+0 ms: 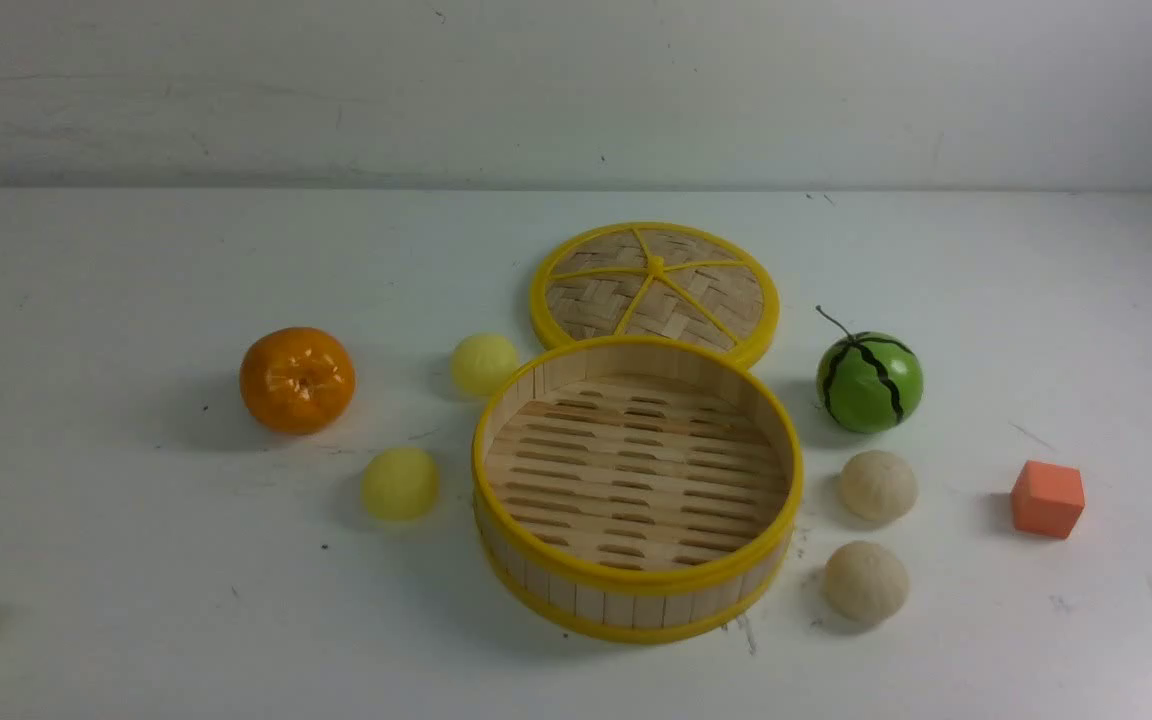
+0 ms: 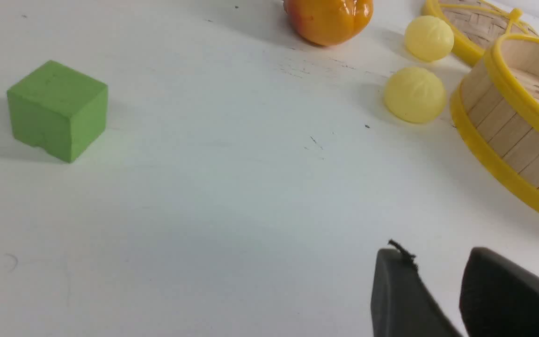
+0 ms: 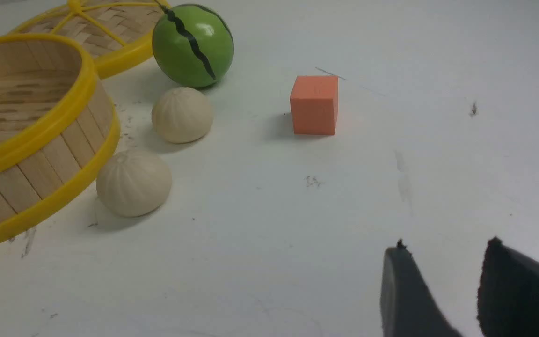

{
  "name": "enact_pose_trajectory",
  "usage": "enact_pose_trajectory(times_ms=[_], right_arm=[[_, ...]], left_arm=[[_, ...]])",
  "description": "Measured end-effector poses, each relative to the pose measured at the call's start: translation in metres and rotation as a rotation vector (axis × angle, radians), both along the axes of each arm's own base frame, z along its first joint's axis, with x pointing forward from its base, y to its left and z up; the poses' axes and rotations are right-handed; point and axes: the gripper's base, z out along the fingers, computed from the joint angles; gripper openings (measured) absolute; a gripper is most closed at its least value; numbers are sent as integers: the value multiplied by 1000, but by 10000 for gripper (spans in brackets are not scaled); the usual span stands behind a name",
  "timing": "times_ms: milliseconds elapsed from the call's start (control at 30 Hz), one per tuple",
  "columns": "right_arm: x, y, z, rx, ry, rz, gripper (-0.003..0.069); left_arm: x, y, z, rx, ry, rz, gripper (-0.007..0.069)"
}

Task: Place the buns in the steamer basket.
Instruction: Use the left arm to grab a steamed stuffed bun

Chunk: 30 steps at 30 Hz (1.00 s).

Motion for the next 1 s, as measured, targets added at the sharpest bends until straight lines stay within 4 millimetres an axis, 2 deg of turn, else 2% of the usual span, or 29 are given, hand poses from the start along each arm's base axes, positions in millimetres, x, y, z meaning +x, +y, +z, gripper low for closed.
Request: enact_pose_trajectory(times_ms=[933, 1000], right_arm=[[0, 0, 0, 0, 0, 0, 241], [0, 0, 0, 0, 0, 0, 241]], left_arm=[[0, 0, 1, -1, -8, 1, 218], [1, -1, 4, -77, -40, 10, 218]])
